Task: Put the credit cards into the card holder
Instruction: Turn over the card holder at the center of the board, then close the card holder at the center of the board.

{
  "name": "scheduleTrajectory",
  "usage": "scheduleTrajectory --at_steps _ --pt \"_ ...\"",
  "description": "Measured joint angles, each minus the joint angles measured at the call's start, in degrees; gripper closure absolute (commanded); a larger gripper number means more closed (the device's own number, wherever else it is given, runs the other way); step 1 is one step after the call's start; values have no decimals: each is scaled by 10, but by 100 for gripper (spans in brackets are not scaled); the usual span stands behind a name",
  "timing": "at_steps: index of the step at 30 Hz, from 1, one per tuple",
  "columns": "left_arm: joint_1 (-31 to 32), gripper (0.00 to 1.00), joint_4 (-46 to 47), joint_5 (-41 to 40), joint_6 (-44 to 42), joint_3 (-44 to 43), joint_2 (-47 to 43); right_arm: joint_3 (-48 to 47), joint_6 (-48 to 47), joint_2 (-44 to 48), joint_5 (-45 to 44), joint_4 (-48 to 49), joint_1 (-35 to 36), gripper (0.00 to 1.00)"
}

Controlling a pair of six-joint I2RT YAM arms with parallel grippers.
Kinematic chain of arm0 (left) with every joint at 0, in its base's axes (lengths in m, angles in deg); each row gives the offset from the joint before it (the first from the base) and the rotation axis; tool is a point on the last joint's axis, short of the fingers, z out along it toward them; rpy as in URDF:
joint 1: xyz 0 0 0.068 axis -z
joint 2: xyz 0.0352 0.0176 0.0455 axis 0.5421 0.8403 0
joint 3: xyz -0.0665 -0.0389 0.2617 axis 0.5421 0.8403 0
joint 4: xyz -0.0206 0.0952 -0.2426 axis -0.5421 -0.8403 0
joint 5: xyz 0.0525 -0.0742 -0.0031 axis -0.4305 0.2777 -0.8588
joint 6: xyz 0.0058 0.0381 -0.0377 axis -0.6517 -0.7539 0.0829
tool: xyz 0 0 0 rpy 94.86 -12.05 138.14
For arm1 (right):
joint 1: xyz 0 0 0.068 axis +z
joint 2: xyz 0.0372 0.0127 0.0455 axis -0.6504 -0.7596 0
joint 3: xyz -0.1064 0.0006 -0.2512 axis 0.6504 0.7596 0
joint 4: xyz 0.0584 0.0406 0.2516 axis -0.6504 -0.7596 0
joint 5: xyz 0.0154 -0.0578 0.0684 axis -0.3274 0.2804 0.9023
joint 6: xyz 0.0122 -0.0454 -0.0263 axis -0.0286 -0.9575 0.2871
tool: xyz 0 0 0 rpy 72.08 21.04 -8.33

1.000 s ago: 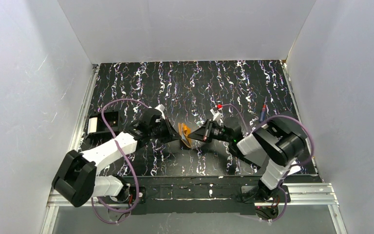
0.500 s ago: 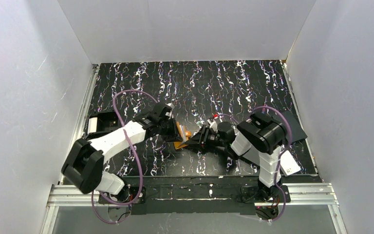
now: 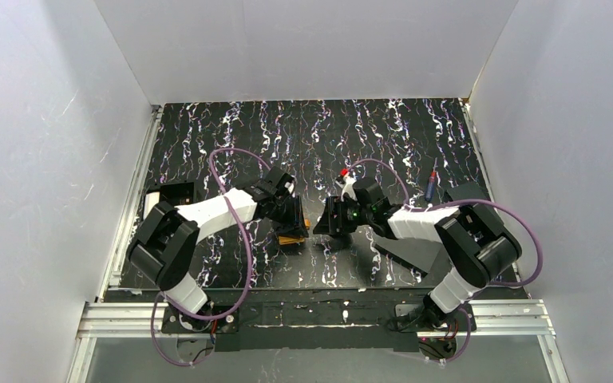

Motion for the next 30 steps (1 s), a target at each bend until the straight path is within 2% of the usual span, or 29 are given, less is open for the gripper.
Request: scheduleTrajectory --at_steps 2,6,8,13,18,24,30 --pt "0 53 -12 2 -4 1 -16 0 -54 15 2 -24 0 29" --pt "-10 51 -49 9 -18 1 -76 13 -141 28 10 15 0 25" --pt "-25 54 -63 18 -25 1 -106 17 -198 30 15 38 0 25" --pt "-92 67 -50 64 -27 17 -146 12 -322 23 36 79 0 27" --pt "-122 78 8 113 -8 52 -111 28 -378 -3 74 175 6 30" --pt "-122 80 95 170 21 72 -31 27 -417 -64 118 226 14 33" --pt "-123 83 113 175 16 92 -19 26 -442 -94 140 253 17 33"
